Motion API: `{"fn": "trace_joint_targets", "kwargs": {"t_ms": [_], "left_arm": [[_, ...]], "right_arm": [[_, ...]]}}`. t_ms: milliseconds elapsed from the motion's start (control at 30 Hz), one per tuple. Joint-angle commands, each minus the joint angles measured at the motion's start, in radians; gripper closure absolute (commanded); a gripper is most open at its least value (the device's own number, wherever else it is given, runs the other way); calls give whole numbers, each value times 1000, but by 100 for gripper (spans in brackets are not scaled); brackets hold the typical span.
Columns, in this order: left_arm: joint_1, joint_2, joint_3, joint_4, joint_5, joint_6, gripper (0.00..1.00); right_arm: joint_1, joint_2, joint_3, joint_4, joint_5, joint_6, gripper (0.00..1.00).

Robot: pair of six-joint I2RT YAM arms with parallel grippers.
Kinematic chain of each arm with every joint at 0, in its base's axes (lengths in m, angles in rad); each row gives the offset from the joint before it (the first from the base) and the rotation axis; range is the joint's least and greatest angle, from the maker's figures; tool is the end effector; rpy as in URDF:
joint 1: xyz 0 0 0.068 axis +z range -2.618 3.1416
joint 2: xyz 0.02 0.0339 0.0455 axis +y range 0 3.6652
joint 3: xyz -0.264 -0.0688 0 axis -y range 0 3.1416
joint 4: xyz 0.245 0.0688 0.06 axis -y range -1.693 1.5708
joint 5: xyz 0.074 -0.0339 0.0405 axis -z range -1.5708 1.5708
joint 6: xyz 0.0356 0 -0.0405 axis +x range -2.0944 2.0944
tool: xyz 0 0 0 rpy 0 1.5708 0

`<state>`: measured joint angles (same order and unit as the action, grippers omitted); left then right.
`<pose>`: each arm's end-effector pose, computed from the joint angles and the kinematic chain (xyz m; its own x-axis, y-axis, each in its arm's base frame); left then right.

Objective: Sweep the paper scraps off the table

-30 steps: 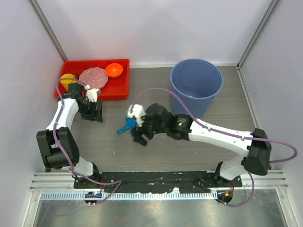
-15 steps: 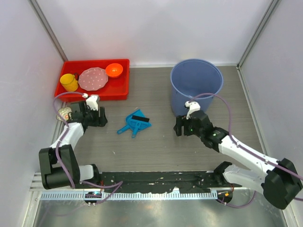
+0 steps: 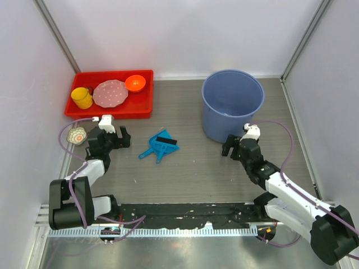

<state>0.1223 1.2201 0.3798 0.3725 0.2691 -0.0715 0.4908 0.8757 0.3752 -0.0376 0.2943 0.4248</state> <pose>0.2336 0.0192 0.1701 -0.4548 -0.1253 -0.8817 0.0856 0.9793 -0.1833 0.1702 0.0792 0.1959 -0.5072 0.1762 -0.8436 -0.0245 0.9755 0.2184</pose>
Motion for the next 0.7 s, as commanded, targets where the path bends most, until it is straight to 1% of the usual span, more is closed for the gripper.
{"fn": "trace_joint_targets", "kwargs": {"t_ms": [0,100,233,400,500,567,633,667], "left_arm": [[-15,48,19,184,-149,-94,0],[-16,87,37,157,-159,-126,0],[-18,96,41,172,-149,-126,0],[-19,81,19,193,-185,-126,0],[-19,65,4,210,-202,-119,0],[-21,61,-2,215,-196,-111,0],[-19,61,-2,215,-192,-108,0],[-21,61,-1,215,-195,-108,0]], "right_arm": [[-47,-55,-51,122,126,35,15],[-75,-64,-81,171,175,22,14],[-109,-43,-93,266,177,5,14],[-127,31,-45,291,221,-38,14],[-132,52,-29,281,276,-86,14],[-146,54,-30,285,287,-86,14],[-150,36,-45,326,275,-92,14],[-155,31,-59,337,293,-92,14]]}}
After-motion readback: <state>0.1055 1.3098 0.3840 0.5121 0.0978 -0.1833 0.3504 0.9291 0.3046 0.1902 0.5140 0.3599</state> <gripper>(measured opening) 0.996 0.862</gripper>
